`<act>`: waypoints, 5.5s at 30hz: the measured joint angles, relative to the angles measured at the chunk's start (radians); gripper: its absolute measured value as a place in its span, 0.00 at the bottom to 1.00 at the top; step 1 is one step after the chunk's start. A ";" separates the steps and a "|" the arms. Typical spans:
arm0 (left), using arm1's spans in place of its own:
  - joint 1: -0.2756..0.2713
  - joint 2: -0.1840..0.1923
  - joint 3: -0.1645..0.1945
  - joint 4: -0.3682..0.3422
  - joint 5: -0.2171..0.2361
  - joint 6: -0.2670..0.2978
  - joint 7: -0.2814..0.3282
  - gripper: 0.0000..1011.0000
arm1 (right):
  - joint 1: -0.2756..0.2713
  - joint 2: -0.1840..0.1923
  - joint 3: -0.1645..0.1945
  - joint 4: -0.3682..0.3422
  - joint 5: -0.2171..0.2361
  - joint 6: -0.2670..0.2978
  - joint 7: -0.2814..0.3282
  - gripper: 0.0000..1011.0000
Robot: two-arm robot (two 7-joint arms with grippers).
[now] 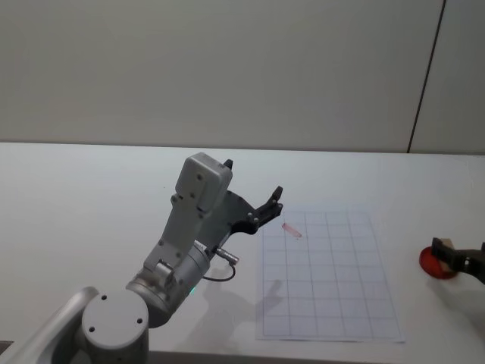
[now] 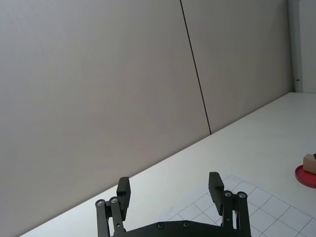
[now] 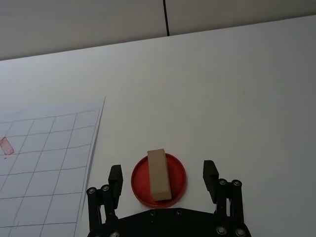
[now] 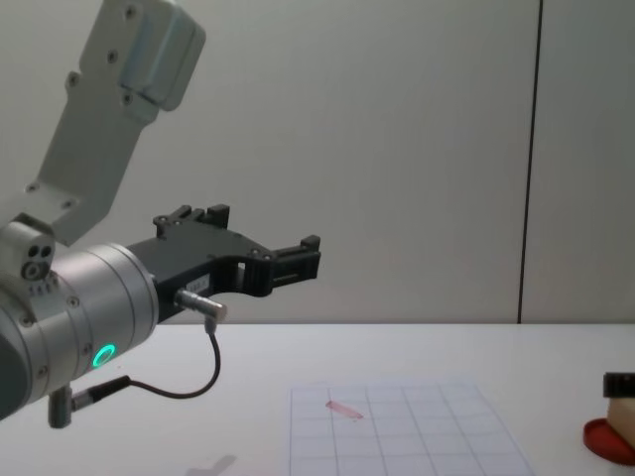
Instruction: Use the one hand to pick up the stamp and affix it onto the A4 paper.
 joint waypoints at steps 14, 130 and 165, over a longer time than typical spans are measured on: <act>0.000 0.000 0.000 0.000 0.000 0.000 0.000 0.99 | 0.044 -0.021 -0.006 0.069 -0.010 0.008 0.002 0.99; 0.000 0.000 0.000 0.000 0.000 0.000 0.000 0.99 | 0.099 -0.049 0.005 0.140 -0.061 0.085 -0.016 0.21; 0.000 0.000 0.000 0.000 0.000 0.000 0.000 0.99 | 0.092 -0.058 0.010 0.104 -0.064 0.086 -0.001 0.21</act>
